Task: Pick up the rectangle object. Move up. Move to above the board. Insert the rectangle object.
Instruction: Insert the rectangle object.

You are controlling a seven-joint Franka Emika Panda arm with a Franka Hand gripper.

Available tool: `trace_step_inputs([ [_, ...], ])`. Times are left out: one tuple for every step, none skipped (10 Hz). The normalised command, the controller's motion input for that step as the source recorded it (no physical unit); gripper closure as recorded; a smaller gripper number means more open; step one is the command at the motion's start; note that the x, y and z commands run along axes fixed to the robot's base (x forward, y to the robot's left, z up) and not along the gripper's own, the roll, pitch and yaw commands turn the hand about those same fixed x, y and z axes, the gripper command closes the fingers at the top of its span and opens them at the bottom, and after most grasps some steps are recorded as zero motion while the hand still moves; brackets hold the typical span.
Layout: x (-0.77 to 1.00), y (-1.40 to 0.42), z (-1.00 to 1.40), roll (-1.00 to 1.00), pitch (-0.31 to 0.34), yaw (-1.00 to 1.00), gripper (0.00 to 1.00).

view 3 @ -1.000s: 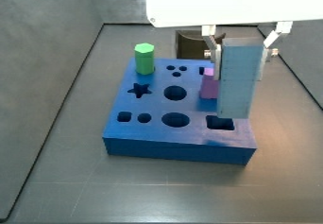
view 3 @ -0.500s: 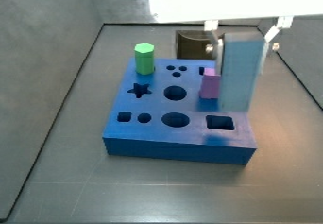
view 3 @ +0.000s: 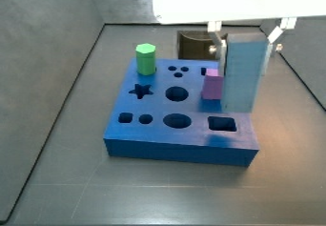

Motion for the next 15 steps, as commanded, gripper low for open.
trace_step_inputs([
  [0.0, 0.0, 0.0, 0.03, 0.0, 0.0, 1.0],
  [0.07, 0.0, 0.0, 0.44, 0.009, 0.05, 1.0],
  [0.21, 0.0, 0.0, 0.99, 0.0, 0.2, 1.0],
  [0.02, -0.08, 0.01, 0.35, 0.0, 0.03, 1.0],
  [0.0, 0.0, -0.02, 0.0, 0.0, 0.0, 1.0],
  [0.0, 0.07, -0.5, 0.14, -0.12, 0.0, 1.0],
  [-0.11, 0.02, -0.64, 0.45, -0.097, 0.0, 1.0],
  [0.0, 0.0, -0.03, 0.0, 0.0, 0.0, 1.0],
  [0.0, 0.0, -0.09, 0.09, 0.0, 0.0, 1.0],
  [0.0, 0.0, -0.01, 0.02, 0.0, 0.01, 1.0],
  [0.0, 0.0, -0.01, 0.0, 0.0, 0.01, 1.0],
  [0.0, 0.01, -0.15, 0.0, 0.0, 0.23, 1.0],
  [-0.01, 0.0, -0.07, -0.03, -0.06, 0.17, 1.0],
  [0.0, 0.0, -0.02, 0.0, 0.0, 0.0, 1.0],
  [0.0, -0.16, -0.06, 0.0, -0.02, 0.15, 1.0],
])
